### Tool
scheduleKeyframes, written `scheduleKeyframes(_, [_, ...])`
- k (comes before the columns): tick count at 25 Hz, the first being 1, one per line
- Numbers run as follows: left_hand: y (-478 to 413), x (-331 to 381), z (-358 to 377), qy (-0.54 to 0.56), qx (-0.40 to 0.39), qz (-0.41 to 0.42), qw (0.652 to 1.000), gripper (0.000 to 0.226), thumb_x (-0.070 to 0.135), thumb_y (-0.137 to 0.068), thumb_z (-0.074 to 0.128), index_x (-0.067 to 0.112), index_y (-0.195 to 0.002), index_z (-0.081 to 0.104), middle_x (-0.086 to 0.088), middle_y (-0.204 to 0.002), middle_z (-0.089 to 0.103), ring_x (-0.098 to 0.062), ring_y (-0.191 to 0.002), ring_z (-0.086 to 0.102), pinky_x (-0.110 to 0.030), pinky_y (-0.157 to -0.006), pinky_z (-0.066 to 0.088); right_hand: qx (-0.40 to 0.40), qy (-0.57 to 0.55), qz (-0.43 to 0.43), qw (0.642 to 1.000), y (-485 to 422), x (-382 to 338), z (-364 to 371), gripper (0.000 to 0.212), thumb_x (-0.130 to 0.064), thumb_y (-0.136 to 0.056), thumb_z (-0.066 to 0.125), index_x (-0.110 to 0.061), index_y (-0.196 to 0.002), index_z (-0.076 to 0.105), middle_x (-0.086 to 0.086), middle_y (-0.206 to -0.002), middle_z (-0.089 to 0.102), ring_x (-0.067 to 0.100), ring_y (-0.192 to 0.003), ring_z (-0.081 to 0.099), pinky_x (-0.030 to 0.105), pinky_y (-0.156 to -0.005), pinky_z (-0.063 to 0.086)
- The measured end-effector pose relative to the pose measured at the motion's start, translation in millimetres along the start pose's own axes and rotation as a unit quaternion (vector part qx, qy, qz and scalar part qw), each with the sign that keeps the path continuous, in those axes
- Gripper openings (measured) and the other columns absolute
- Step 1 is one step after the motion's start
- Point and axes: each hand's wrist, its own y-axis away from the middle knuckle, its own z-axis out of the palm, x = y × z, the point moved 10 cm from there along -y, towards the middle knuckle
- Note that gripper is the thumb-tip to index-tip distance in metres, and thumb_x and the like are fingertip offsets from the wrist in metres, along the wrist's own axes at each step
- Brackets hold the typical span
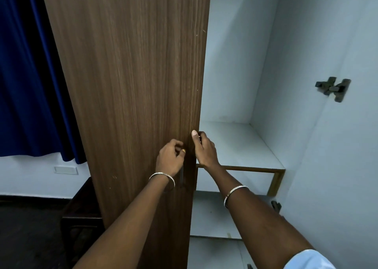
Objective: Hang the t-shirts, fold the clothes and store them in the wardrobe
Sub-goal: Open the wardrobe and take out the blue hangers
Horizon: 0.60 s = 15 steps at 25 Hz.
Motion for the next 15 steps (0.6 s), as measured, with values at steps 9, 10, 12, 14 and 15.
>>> scheduleKeyframes(9, [24.5, -10.4, -5.5, -0.006, 0.025, 0.005, 1.0, 0.011, 0.017, -0.093, 0.061, 0.024, -0.095, 0.069, 0.008, -0.092, 0.064, -0.008, -0.082, 0.062, -0.039, -0.079, 0.056, 0.057, 0.0, -0.026, 0.998, 21.5, -4.2, 0.5, 0.056, -0.065, -0.098, 0.028, -0.016, -0.094, 0.056, -0.003, -0.072, 0.058, 0.013, -0.067, 0.06, 0.029, -0.063, 0.046])
scheduleKeyframes(10, [33.0, -10.2, -13.4, 0.005, 0.043, 0.006, 0.999, 0.011, 0.018, -0.093, 0.061, 0.026, -0.092, 0.068, 0.01, -0.091, 0.066, -0.006, -0.082, 0.062, -0.038, -0.078, 0.056, 0.065, 0.0, -0.03, 0.997, 33.8, -9.4, -1.3, 0.055, -0.065, -0.097, 0.029, -0.017, -0.094, 0.056, -0.003, -0.071, 0.059, 0.013, -0.066, 0.06, 0.028, -0.062, 0.047])
scheduleKeyframes(12, [54.8, -8.8, -31.8, 0.032, 0.079, 0.007, 0.996, 0.012, 0.02, -0.092, 0.061, 0.03, -0.088, 0.066, 0.013, -0.087, 0.066, -0.006, -0.079, 0.063, -0.039, -0.075, 0.056, 0.079, -0.011, -0.036, 0.996, 63.8, -22.1, -2.4, 0.054, -0.065, -0.097, 0.031, -0.018, -0.091, 0.055, -0.004, -0.07, 0.058, 0.011, -0.065, 0.059, 0.024, -0.059, 0.044])
scheduleKeyframes(14, [78.7, -4.6, -51.0, 0.06, 0.111, 0.009, 0.992, 0.012, 0.02, -0.09, 0.063, 0.032, -0.086, 0.064, 0.012, -0.084, 0.065, -0.007, -0.077, 0.063, -0.041, -0.071, 0.056, 0.105, -0.03, -0.037, 0.993, 95.3, -37.1, -4.8, 0.051, -0.065, -0.098, 0.035, -0.019, -0.085, 0.053, -0.007, -0.067, 0.056, 0.008, -0.062, 0.057, 0.021, -0.056, 0.04])
scheduleKeyframes(15, [92.7, -2.5, -64.1, 0.076, 0.13, 0.01, 0.989, 0.013, 0.02, -0.089, 0.063, 0.032, -0.087, 0.062, 0.011, -0.085, 0.065, -0.008, -0.077, 0.063, -0.042, -0.071, 0.056, 0.119, -0.038, -0.041, 0.991, 112.1, -46.1, -5.0, 0.051, -0.067, -0.097, 0.036, -0.021, -0.082, 0.052, -0.009, -0.066, 0.054, 0.006, -0.061, 0.056, 0.02, -0.056, 0.038])
